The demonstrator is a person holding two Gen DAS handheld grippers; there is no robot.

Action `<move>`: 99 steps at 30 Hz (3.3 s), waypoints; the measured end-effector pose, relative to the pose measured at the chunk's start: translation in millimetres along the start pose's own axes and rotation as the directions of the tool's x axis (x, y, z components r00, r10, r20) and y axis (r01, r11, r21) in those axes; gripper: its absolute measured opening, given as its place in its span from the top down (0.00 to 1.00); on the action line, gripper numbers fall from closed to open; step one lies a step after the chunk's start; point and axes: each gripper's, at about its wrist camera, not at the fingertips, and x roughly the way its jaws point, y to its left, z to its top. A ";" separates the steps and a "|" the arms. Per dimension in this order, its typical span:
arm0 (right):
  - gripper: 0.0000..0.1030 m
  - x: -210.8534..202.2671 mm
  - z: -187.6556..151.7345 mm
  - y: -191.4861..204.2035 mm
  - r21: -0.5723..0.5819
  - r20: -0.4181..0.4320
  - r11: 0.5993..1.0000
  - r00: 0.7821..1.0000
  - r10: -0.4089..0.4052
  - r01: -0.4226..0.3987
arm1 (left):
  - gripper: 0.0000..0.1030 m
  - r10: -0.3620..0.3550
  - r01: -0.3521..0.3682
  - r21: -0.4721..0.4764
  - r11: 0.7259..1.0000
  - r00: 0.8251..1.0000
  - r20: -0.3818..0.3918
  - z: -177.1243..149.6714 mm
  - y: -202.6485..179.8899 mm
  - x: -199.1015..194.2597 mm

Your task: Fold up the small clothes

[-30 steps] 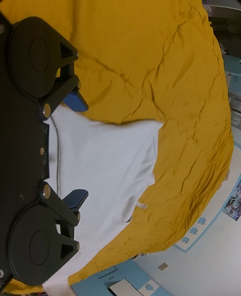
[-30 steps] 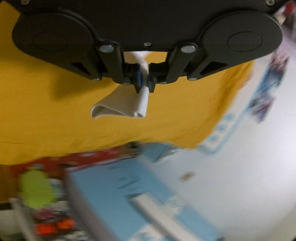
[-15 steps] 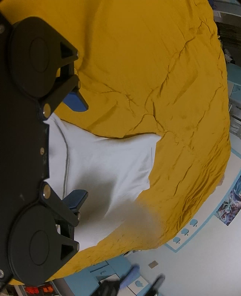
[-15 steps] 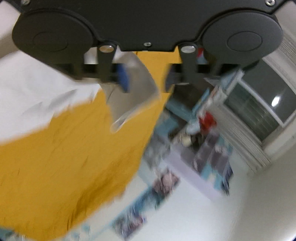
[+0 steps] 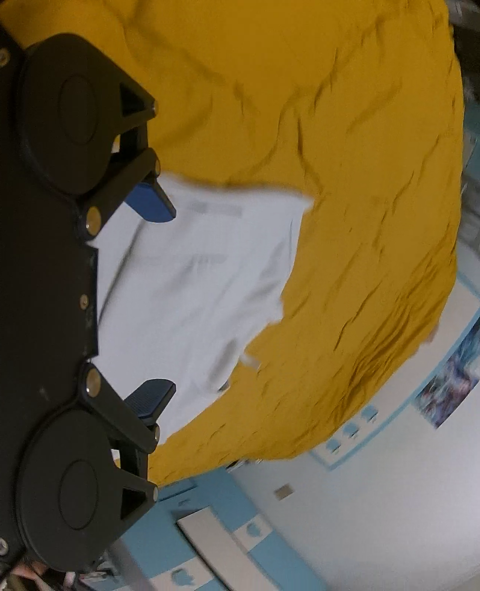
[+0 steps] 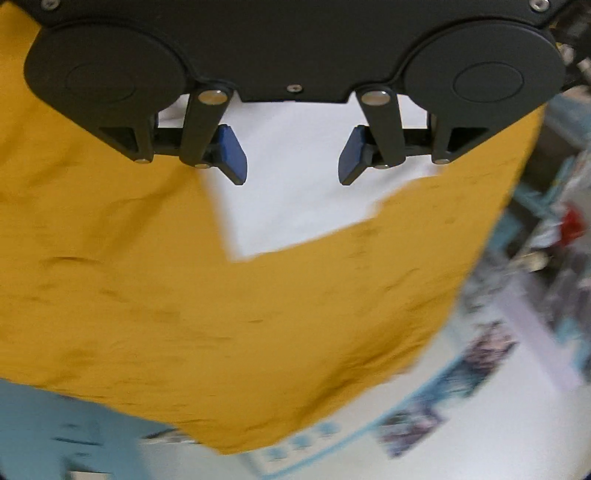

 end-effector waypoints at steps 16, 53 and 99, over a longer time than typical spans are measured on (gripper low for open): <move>0.57 23.8 -48.1 -5.9 -0.559 -0.069 0.829 0.996 -0.049 0.002 | 0.05 0.101 -0.098 0.028 0.995 0.986 -0.131 -16.3 -0.9 56.3; 0.07 -231.1 -91.9 -69.2 -0.325 -0.201 0.910 0.959 0.198 -0.256 | 0.00 0.108 -0.054 0.259 0.964 0.974 -0.198 -130.0 13.5 -216.8; 0.84 -214.2 -156.1 -129.3 0.019 -0.337 0.918 0.862 0.379 -0.396 | 0.96 -0.106 0.086 -0.081 0.993 0.951 -0.292 -184.7 75.6 -214.2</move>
